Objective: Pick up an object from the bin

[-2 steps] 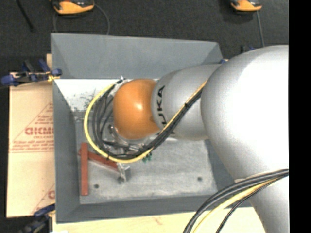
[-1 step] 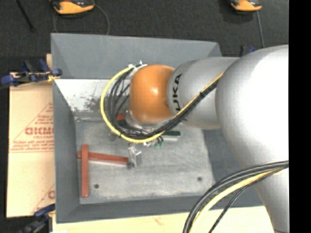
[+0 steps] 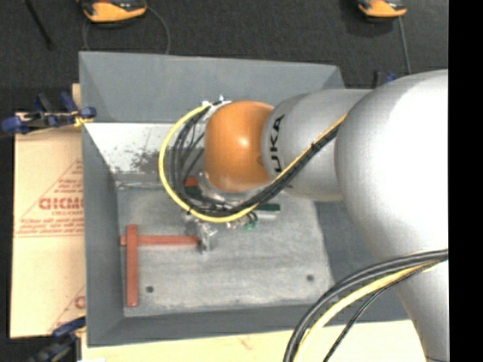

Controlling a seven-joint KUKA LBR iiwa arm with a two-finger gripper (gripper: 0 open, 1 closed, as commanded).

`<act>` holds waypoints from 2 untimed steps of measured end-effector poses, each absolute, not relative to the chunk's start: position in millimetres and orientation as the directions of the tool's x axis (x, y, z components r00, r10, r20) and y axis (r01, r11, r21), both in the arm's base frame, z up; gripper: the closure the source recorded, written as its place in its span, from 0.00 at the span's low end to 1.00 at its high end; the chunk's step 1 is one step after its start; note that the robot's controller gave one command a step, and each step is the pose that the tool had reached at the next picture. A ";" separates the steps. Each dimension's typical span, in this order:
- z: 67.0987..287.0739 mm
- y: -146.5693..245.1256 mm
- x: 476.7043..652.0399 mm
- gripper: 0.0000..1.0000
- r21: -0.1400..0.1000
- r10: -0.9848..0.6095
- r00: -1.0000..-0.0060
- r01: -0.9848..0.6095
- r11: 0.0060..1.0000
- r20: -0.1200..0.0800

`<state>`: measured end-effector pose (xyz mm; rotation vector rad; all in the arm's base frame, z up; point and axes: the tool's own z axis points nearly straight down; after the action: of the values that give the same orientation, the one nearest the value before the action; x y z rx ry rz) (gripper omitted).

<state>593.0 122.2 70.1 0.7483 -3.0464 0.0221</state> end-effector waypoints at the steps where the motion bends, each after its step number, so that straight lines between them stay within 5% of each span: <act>1: 229.8 118.9 580.7 1.00 -0.005 -0.484 -0.875 -0.484 0.875 -0.012; 2: 224.5 118.9 579.3 0.00 -0.002 -0.484 -0.875 -0.484 0.875 -0.004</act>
Offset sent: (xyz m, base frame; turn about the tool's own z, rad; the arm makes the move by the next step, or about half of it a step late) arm -0.0150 -0.0023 0.1534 -0.0272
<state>579.3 118.9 224.5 0.7865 -3.0465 0.0011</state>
